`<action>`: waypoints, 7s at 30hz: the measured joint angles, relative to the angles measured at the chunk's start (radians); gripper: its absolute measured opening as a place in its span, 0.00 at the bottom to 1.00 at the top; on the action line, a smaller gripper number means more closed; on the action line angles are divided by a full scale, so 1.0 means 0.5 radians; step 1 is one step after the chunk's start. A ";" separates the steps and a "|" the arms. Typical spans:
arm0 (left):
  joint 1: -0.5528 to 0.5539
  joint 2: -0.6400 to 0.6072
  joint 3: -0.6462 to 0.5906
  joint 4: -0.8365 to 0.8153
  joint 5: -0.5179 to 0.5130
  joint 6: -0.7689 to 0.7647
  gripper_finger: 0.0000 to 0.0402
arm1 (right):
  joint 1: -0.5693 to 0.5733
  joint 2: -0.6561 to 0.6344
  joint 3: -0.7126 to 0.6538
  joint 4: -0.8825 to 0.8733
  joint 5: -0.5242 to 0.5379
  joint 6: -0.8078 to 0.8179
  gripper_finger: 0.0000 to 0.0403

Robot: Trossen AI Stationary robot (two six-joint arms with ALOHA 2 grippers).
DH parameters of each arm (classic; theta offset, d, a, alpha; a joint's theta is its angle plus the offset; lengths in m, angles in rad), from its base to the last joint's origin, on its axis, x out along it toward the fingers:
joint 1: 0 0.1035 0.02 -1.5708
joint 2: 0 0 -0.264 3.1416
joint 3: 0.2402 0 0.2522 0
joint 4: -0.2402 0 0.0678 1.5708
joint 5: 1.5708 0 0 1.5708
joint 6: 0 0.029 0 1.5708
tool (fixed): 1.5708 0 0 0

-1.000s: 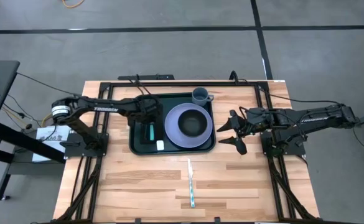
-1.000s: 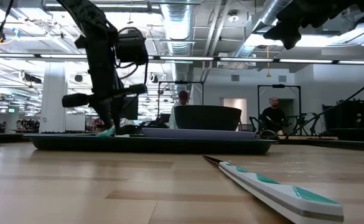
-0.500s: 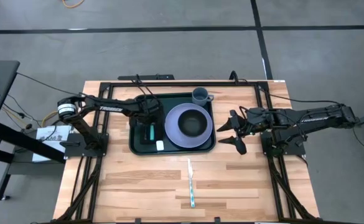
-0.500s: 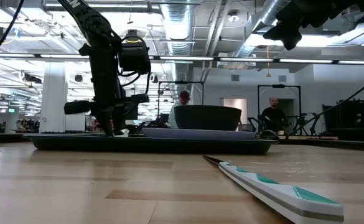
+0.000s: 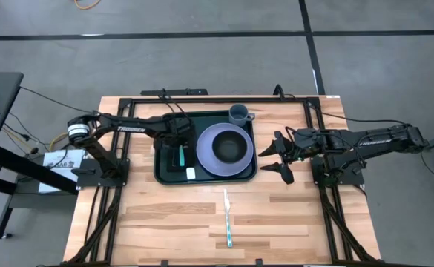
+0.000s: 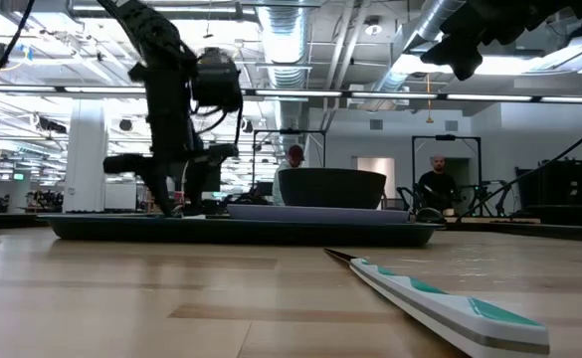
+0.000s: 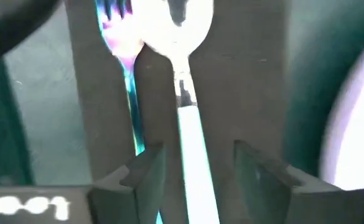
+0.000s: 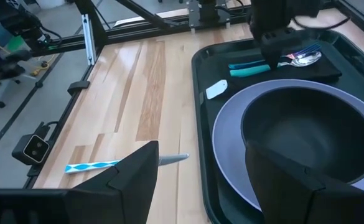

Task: Set up tray
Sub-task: Put the blue knife on the black napkin to the right of the blue spoon

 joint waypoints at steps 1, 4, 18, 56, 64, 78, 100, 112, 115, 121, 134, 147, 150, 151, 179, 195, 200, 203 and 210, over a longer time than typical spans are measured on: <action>-0.017 -0.017 0.041 -0.051 -0.011 0.026 0.44 | 0.000 0.000 0.000 -0.001 0.000 -0.002 0.57; -0.107 -0.100 0.214 -0.246 -0.113 0.057 0.47 | 0.000 0.000 0.001 -0.017 0.000 -0.006 0.57; -1.078 0.071 1.326 -0.349 -0.534 -0.469 0.40 | 0.000 0.000 0.002 -0.169 0.006 0.031 0.57; -1.471 1.342 1.936 -0.136 0.078 -1.237 0.40 | 0.005 -0.001 0.002 -0.376 -0.043 -0.073 0.57; -1.489 1.448 1.937 -0.202 0.165 -1.301 0.40 | 0.004 0.000 0.002 -0.378 -0.043 -0.073 0.57; -1.499 1.520 1.947 -0.229 0.274 -1.327 0.40 | 0.004 0.000 0.002 -0.385 -0.041 -0.170 0.57; -1.514 1.548 1.967 -0.447 0.255 -1.303 0.08 | 0.000 -0.001 0.002 -0.391 -0.039 -0.268 0.57; -1.513 1.547 1.967 -0.443 0.254 -1.297 0.04 | 0.000 0.000 0.002 -0.391 -0.039 -0.269 0.57; -1.513 1.541 1.968 -0.443 0.248 -1.289 0.02 | 0.000 0.000 0.002 -0.391 -0.039 -0.269 0.57; -1.517 1.511 1.967 -0.451 0.224 -1.281 0.01 | 0.000 0.000 0.002 -0.388 -0.039 -0.269 0.57; -1.534 1.276 1.954 -0.796 0.104 -1.299 0.02 | 0.000 0.000 0.002 -0.375 -0.040 -0.283 0.57; -1.570 1.144 1.959 -0.974 0.029 -1.370 0.00 | 0.000 -0.001 0.002 -0.375 -0.040 -0.285 0.57; -1.569 1.144 1.960 -0.998 0.026 -1.317 0.00 | 0.000 -0.001 0.002 -0.375 -0.039 -0.285 0.57; -1.569 1.144 1.961 -1.023 0.026 -1.295 0.00 | 0.000 0.000 0.002 -0.375 -0.039 -0.285 0.57; -1.511 1.150 1.524 -0.858 0.258 -0.674 0.48 | 0.000 0.000 0.002 -0.375 -0.039 -0.284 0.57; -1.565 1.144 1.435 -0.645 0.547 -0.537 0.05 | 0.000 0.000 0.002 -0.375 -0.039 -0.283 0.57; -1.670 1.158 1.618 -0.650 0.670 -0.527 0.04 | 0.000 -0.001 0.002 -0.375 -0.039 -0.283 0.57; -1.746 1.158 1.787 -0.752 0.578 -0.681 0.04 | 0.000 0.000 0.002 -0.375 -0.039 -0.284 0.57; -1.943 1.152 2.191 -1.301 0.163 -1.383 0.04 | 0.000 0.000 0.002 -0.375 -0.038 -0.284 0.57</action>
